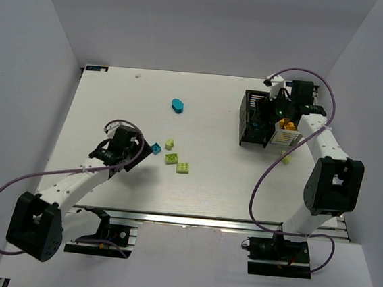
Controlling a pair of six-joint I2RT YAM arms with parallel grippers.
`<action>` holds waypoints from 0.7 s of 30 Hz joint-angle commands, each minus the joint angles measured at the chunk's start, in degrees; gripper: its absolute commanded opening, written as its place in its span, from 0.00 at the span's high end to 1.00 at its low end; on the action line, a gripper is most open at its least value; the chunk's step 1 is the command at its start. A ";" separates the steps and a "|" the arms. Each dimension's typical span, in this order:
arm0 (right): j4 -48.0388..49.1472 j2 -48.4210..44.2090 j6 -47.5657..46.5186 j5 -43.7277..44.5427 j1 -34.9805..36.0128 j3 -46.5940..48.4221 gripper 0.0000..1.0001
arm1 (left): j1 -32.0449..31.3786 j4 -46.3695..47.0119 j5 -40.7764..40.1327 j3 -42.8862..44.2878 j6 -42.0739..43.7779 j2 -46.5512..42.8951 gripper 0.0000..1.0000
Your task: Sort the legos into containers by color
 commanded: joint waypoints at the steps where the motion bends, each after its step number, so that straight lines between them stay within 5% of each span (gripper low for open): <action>1: 1.36 -2.59 -0.93 -0.87 -0.43 1.97 0.12 | 0.75 -2.29 -2.05 7.24 0.43 5.15 0.16; 9: 11.91 -11.64 0.04 -8.85 -0.52 -7.08 0.13 | 1.02 -14.25 -5.22 25.89 1.65 24.49 0.18; 11: 9.90 -12.35 -0.76 -12.89 -0.52 -7.35 0.24 | 1.02 -16.70 -6.01 30.79 2.27 29.24 0.19; 13: 8.41 -12.27 -0.23 -14.31 -0.52 -7.35 0.56 | 1.02 -19.25 -6.80 34.06 2.27 33.97 0.20; 15: 8.05 -12.27 0.38 -14.76 -0.52 -7.78 0.71 | 1.02 -23.56 -7.15 38.63 1.83 37.06 0.22; 21: 9.72 -13.32 1.44 -14.06 -0.43 -9.89 0.64 | 1.02 -27.09 -6.10 41.99 1.22 41.64 0.26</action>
